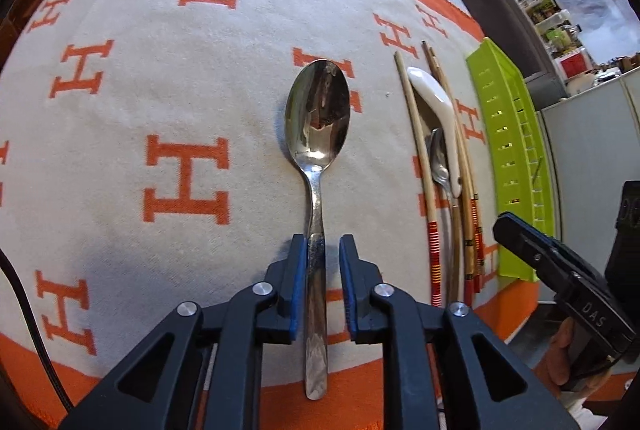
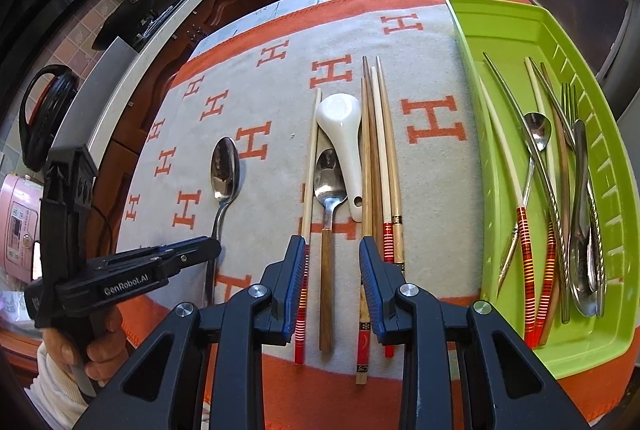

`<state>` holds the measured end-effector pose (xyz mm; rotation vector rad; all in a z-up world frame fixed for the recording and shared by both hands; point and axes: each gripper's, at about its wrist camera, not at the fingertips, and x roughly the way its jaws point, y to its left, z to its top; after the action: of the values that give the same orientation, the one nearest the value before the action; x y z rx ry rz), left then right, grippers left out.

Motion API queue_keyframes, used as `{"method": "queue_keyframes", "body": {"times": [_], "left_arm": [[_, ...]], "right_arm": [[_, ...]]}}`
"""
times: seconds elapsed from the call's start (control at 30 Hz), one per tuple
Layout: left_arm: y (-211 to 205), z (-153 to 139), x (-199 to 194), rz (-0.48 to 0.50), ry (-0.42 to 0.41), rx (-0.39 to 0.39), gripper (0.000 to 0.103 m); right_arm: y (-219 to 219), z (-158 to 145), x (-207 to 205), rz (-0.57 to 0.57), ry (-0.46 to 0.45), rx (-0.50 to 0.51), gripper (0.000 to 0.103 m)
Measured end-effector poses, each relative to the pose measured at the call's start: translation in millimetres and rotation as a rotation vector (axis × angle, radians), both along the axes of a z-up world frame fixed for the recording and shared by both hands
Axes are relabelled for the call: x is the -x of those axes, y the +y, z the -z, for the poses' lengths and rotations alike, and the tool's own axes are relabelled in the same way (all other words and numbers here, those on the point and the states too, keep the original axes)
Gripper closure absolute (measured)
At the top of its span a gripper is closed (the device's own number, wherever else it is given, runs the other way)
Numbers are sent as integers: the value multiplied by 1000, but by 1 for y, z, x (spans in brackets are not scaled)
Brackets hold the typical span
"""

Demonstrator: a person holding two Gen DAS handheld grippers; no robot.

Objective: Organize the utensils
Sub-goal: 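Close the left tool on the handle of the large silver spoon, then lift the silver spoon with the left tool while the right tool grasps wooden chopsticks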

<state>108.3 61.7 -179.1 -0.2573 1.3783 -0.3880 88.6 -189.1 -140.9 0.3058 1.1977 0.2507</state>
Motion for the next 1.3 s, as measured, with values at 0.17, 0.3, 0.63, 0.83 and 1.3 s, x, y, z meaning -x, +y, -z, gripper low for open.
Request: {"method": "queue_keyframes", "body": {"times": [0.17,0.3,0.63,0.83,1.3], "left_arm": [[-3,0,2,57,-24,-30,97],[-14,-9,7,66,-64,-97,101],[-41,-16,5,118,-111,-191,103],[-46,-10,7,127,-99,-224,102],[-42,-8,9,31,-131,-212,103]], "right_arm": [[0,1,1,3,2,-2,75],[1,3,1,3,4,-1,75],[-2,4,4,10,2,-12,75],[-4,4,5,13,4,-26,75],[-7,3,4,39,6,-17,75]]}}
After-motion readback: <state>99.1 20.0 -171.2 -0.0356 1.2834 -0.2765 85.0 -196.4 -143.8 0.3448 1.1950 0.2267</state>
